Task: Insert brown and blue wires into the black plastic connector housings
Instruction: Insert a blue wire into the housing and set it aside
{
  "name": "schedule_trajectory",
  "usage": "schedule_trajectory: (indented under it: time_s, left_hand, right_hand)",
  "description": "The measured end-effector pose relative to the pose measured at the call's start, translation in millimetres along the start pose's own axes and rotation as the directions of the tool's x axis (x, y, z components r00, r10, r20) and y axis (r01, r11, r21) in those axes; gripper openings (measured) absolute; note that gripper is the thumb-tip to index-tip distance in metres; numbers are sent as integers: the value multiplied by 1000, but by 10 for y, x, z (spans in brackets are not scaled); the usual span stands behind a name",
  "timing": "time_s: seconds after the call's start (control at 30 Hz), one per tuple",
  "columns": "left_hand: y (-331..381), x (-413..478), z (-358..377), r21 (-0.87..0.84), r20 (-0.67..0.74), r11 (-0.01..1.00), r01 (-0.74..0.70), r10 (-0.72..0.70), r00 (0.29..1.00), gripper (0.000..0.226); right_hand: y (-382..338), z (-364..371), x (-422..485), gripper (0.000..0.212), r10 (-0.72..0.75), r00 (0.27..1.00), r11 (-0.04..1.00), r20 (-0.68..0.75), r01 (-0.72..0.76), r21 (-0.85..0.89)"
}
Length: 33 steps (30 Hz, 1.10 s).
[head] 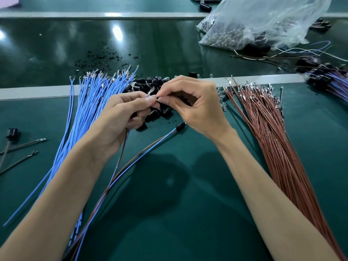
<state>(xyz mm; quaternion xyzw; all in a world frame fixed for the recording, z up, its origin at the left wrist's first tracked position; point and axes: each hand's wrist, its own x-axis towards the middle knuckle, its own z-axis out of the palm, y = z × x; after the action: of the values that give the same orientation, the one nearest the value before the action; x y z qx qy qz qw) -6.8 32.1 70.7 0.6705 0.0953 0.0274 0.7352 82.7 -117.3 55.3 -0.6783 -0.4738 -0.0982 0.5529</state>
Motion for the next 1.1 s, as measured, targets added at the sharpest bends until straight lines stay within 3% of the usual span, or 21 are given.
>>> schedule_trajectory:
  time_s: [0.13, 0.33, 0.43, 0.67, 0.9, 1.1]
  left_hand:
    - [11, 1, 2, -24, -29, 1000, 3, -3, 1000, 17]
    - [3, -8, 56, 62, -100, 995, -75, 81, 992, 16]
    - [10, -24, 71, 63, -89, 991, -115, 121, 989, 12]
    - [-9, -32, 111, 122, -112, 979, -165, 178, 978, 19]
    - [-28, -40, 96, 277, -112, 945, -172, 210, 971, 18]
    - [-51, -39, 117, 319, -126, 928, -195, 246, 961, 16]
  right_hand:
    - [-15, 25, 8, 5, 49, 999, 998, -18, -49, 36]
    - [-10, -54, 10, 12, 311, 950, 921, -17, -297, 253]
    - [-11, -87, 22, 6, 381, 924, 898, 13, -374, 233]
    - [-65, -75, 35, 25, 356, 926, 885, 125, -377, 275]
    - [-85, -25, 49, 5, 385, 916, 903, 111, -399, 161]
    - [-81, -19, 47, 8, 434, 892, 870, 124, -451, 201]
